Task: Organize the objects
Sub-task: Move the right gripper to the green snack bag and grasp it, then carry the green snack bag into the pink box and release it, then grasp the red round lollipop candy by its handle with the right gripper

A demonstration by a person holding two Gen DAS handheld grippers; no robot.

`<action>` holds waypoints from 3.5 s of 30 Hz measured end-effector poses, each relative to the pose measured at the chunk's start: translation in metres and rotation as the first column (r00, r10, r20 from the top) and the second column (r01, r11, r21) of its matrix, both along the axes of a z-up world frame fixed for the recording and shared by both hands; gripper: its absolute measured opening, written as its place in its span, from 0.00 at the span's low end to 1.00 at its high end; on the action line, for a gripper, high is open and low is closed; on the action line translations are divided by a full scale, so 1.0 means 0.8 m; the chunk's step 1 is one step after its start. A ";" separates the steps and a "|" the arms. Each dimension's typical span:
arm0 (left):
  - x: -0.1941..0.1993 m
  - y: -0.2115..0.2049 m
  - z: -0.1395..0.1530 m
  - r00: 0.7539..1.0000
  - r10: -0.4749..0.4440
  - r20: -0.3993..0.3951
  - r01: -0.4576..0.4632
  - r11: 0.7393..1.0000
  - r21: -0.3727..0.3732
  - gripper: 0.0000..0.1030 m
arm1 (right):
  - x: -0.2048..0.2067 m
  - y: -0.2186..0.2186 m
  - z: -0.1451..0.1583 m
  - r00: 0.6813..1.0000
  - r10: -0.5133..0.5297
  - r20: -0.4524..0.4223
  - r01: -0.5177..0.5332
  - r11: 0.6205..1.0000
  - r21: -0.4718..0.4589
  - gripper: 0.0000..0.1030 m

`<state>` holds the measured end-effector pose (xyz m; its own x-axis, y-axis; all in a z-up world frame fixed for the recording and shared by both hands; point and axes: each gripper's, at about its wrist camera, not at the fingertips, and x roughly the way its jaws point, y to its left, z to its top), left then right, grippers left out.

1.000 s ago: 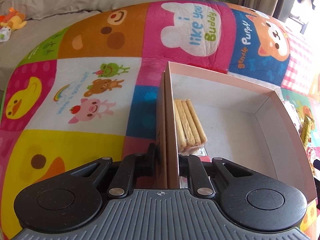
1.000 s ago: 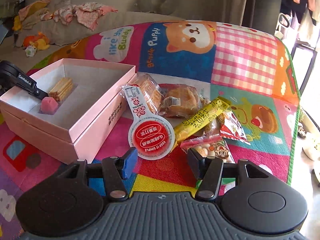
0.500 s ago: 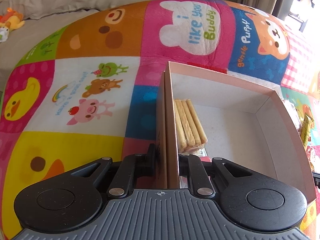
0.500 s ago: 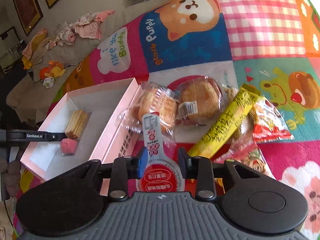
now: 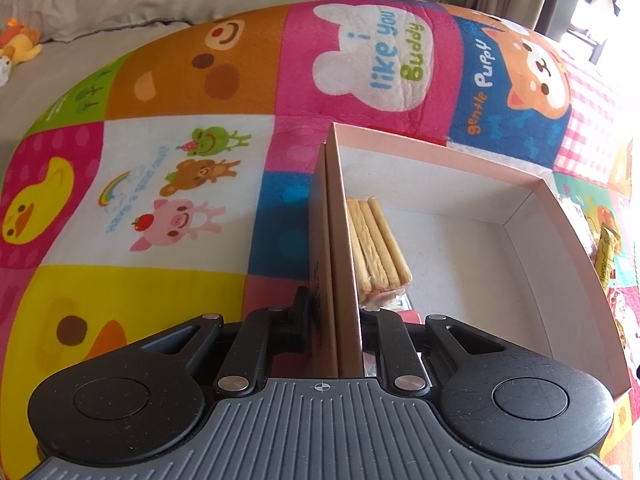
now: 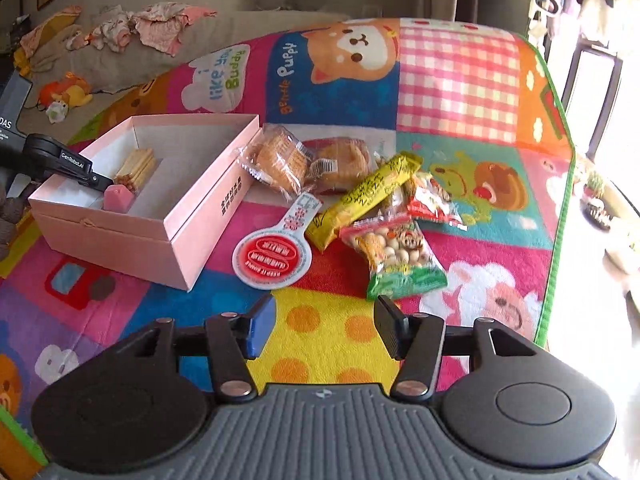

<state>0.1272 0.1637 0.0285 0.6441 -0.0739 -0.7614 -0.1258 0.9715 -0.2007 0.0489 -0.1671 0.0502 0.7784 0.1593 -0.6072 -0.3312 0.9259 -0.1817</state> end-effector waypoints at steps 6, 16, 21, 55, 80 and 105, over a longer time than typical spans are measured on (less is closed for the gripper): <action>0.001 0.000 0.000 1.000 -0.009 -0.001 0.009 1.000 0.007 0.16 | 0.085 -0.027 -0.016 0.998 -0.019 -0.058 0.019 1.000 0.005 0.78; -0.001 -0.002 -0.001 1.000 -0.012 0.005 0.012 1.000 0.013 0.16 | 0.098 -0.051 -0.035 0.978 -0.051 -0.204 0.075 0.990 0.115 0.53; -0.003 -0.003 0.000 1.000 -0.024 0.008 0.024 0.999 0.021 0.16 | 0.052 -0.051 -0.020 0.982 -0.020 -0.187 0.037 0.995 0.088 0.38; -0.012 -0.004 0.001 1.000 -0.012 -0.017 0.012 1.000 0.007 0.18 | -0.038 0.063 0.049 0.947 0.254 -0.197 -0.192 0.938 0.288 0.54; -0.013 0.004 -0.001 1.000 -0.001 -0.011 0.000 0.999 -0.042 0.19 | -0.020 0.123 0.030 0.979 0.201 -0.029 -0.187 0.948 0.257 0.68; -0.014 0.000 0.000 1.000 0.002 -0.008 -0.002 1.000 -0.021 0.18 | 0.063 0.030 -0.043 0.990 -0.032 -0.136 0.063 0.972 0.227 0.69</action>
